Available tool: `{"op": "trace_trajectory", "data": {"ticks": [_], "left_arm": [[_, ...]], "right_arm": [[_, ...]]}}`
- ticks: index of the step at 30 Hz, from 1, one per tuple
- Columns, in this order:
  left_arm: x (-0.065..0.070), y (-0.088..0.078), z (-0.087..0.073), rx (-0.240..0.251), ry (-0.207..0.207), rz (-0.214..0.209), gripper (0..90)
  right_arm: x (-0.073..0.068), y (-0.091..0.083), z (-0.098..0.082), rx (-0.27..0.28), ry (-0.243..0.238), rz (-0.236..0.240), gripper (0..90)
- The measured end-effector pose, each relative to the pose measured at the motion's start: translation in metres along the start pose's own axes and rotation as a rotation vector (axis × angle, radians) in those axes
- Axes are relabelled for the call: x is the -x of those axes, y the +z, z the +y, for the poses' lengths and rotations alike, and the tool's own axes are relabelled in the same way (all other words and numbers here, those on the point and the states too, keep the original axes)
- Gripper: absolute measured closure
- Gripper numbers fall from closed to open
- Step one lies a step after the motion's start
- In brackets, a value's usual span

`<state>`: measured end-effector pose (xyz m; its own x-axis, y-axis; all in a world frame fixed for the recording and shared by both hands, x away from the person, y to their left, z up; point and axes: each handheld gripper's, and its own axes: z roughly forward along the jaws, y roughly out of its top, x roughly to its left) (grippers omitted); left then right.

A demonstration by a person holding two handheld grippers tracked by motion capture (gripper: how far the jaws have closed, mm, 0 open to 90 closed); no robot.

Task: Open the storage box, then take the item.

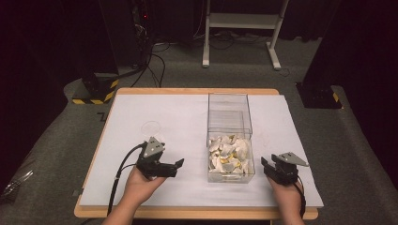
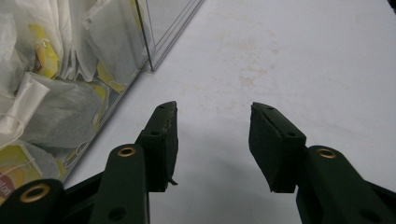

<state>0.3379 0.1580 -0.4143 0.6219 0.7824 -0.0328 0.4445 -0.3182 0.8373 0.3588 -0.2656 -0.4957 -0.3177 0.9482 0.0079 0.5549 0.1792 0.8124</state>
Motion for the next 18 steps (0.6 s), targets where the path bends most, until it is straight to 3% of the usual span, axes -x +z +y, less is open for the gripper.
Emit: {"op": "trace_trajectory", "data": {"ticks": [6, 10, 18], "left_arm": [[0.013, 0.012, 0.012, -0.005, 0.016, -0.019, 9.5], [0.017, 0.022, 0.018, -0.02, 0.023, -0.055, 10.3], [0.03, 0.034, 0.035, -0.002, 0.038, -0.128, 11.9]], "right_arm": [[-0.002, 0.003, 0.004, 0.007, -0.017, 0.013, 51.8], [-0.003, 0.002, 0.003, 0.007, -0.016, 0.001, 51.8], [0.007, -0.002, 0.002, 0.02, 0.028, -0.036, 51.2]]}}
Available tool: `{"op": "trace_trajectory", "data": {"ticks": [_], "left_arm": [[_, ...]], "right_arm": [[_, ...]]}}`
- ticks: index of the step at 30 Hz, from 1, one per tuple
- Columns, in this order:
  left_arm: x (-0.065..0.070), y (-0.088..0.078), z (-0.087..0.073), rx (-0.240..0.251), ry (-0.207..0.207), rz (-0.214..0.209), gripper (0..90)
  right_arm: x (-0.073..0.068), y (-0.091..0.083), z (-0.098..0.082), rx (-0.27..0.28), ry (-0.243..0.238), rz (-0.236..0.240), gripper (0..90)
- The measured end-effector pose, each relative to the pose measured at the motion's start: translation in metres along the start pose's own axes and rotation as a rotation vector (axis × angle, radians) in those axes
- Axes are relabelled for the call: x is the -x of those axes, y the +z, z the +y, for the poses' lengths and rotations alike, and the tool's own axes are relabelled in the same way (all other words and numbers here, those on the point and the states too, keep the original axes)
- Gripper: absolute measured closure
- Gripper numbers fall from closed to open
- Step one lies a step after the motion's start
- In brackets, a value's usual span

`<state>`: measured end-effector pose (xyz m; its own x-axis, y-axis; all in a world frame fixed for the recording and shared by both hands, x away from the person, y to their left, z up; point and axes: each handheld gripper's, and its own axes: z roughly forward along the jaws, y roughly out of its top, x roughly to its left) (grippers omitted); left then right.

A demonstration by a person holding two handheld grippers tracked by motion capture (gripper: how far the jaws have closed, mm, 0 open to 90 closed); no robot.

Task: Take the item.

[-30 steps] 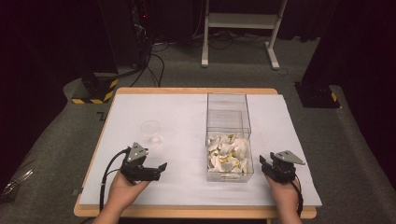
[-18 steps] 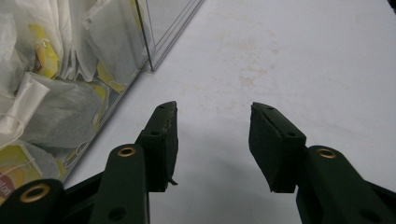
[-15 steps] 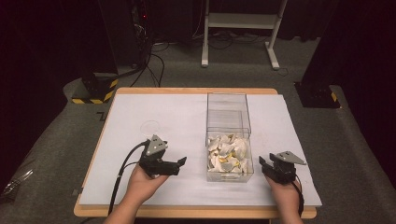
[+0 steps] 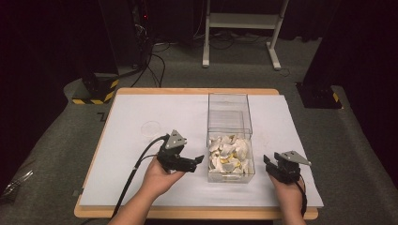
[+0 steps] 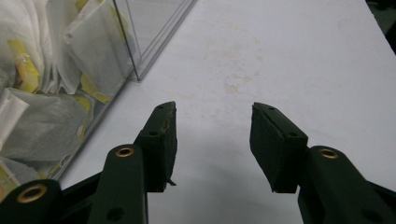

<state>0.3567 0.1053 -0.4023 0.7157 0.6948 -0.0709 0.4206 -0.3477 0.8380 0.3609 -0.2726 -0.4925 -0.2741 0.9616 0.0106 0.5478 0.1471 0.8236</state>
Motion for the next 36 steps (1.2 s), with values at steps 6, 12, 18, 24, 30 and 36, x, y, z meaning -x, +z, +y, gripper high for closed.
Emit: {"op": "trace_trajectory", "data": {"ticks": [6, 12, 18, 24, 30, 36], "left_arm": [[0.009, 0.01, 0.006, 0.013, 0.011, -0.024, 12.2], [0.021, 0.024, 0.015, 0.007, 0.022, -0.048, 14.1], [0.027, 0.037, 0.019, -0.011, 0.031, -0.05, 17.2], [0.032, 0.049, 0.023, -0.024, 0.037, -0.06, 22.7], [0.038, 0.063, 0.026, -0.049, 0.059, -0.045, 35.5], [0.038, 0.073, 0.028, -0.077, 0.056, -0.019, 44.1]], "right_arm": [[0.002, -0.001, -0.002, -0.022, -0.013, -0.01, 50.6], [0.0, -0.001, -0.003, -0.034, -0.019, -0.007, 51.3], [-0.002, -0.001, -0.002, -0.035, -0.041, 0.013, 51.1], [-0.003, 0.0, -0.001, -0.032, -0.045, 0.018, 51.9], [0.0, -0.004, 0.0, -0.02, -0.03, 0.009, 52.3], [0.0, -0.004, -0.001, -0.021, -0.029, 0.014, 52.4]]}}
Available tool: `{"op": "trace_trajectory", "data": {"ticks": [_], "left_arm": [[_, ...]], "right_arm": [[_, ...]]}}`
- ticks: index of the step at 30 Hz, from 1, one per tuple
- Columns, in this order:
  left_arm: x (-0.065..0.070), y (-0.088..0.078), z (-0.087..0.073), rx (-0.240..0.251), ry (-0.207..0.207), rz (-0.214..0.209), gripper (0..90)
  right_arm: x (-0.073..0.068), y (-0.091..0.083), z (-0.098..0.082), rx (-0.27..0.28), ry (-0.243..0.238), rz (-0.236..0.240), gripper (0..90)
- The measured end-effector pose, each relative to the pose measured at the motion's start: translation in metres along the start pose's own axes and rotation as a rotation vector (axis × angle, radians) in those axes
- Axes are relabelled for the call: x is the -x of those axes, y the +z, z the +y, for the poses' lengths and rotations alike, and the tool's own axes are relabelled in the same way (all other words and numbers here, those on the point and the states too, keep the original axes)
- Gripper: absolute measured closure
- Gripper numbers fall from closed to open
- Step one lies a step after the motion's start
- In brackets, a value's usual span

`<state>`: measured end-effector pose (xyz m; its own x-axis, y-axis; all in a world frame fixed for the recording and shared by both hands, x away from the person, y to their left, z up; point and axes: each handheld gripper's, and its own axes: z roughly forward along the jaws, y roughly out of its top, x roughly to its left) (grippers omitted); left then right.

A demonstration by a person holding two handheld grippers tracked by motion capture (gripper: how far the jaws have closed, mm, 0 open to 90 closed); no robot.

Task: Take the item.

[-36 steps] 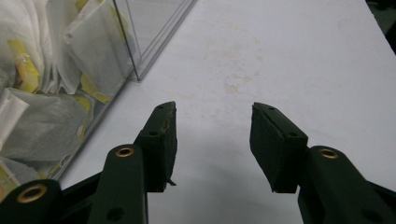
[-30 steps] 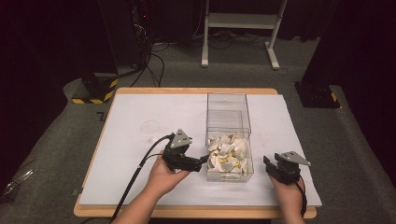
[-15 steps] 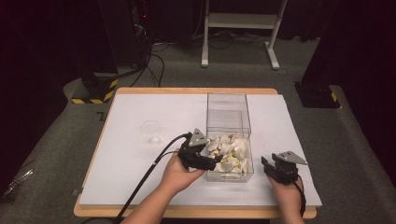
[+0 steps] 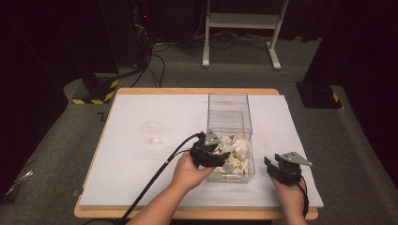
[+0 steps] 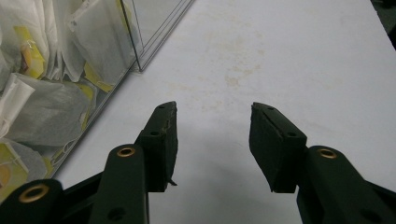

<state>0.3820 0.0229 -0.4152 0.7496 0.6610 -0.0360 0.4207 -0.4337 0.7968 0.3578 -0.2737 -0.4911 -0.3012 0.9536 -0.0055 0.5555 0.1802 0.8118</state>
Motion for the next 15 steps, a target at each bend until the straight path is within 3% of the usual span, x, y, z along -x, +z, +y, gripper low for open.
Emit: {"op": "trace_trajectory", "data": {"ticks": [15], "left_arm": [[0.0, 0.02, 0.003, -0.097, -0.015, 0.001, 52.2]], "right_arm": [[0.003, -0.003, -0.002, -0.003, 0.015, 0.007, 52.9]]}}
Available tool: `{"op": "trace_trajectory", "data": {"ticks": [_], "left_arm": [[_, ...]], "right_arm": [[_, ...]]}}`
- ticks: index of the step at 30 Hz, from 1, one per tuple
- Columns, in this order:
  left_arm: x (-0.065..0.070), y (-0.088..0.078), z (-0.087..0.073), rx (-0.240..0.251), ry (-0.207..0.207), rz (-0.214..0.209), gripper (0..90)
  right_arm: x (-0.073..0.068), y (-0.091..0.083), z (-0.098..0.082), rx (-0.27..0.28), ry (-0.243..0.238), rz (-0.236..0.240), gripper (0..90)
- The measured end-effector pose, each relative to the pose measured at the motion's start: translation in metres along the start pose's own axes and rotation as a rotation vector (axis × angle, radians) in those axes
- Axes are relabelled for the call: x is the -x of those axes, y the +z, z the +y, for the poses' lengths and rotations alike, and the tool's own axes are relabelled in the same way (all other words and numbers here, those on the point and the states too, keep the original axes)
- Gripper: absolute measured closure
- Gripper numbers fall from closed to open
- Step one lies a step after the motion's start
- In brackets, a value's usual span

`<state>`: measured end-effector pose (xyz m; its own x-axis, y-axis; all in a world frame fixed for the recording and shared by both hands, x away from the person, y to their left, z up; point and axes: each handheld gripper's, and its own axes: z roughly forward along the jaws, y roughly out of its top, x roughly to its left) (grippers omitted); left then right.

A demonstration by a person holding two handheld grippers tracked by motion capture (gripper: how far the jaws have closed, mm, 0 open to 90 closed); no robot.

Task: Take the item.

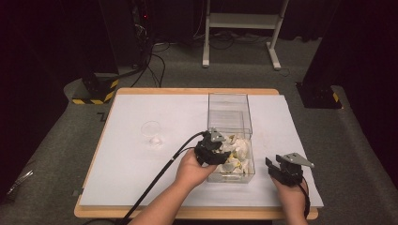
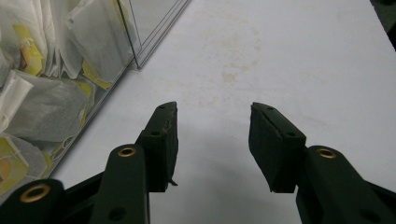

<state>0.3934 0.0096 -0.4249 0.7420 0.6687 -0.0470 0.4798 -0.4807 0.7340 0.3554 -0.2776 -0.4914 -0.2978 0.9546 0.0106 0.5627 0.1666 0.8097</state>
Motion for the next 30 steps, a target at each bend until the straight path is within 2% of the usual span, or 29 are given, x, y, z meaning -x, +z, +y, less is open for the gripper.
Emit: {"op": "trace_trajectory", "data": {"ticks": [5, 10, 13, 19, 22, 30], "left_arm": [[0.001, 0.004, -0.001, -0.02, -0.008, -0.002, 53.6], [0.005, 0.008, -0.002, -0.036, 0.008, -0.009, 56.3], [0.007, 0.01, -0.004, -0.052, 0.035, 0.021, 56.7], [0.008, 0.011, -0.006, -0.053, 0.042, 0.035, 58.2], [0.01, 0.011, -0.007, -0.055, 0.062, 0.054, 60.4], [0.011, 0.008, -0.009, -0.046, 0.057, 0.056, 72.0]], "right_arm": [[-0.001, 0.0, 0.0, 0.0, -0.003, 0.003, 53.0], [0.002, -0.001, -0.001, 0.006, 0.007, 0.005, 53.0], [0.002, -0.001, -0.001, 0.005, 0.008, 0.007, 53.0], [0.002, -0.002, -0.001, 0.008, 0.008, 0.009, 53.2], [0.002, -0.003, -0.001, 0.007, 0.006, 0.009, 53.1], [0.002, -0.003, -0.002, 0.009, 0.005, 0.011, 53.1]]}}
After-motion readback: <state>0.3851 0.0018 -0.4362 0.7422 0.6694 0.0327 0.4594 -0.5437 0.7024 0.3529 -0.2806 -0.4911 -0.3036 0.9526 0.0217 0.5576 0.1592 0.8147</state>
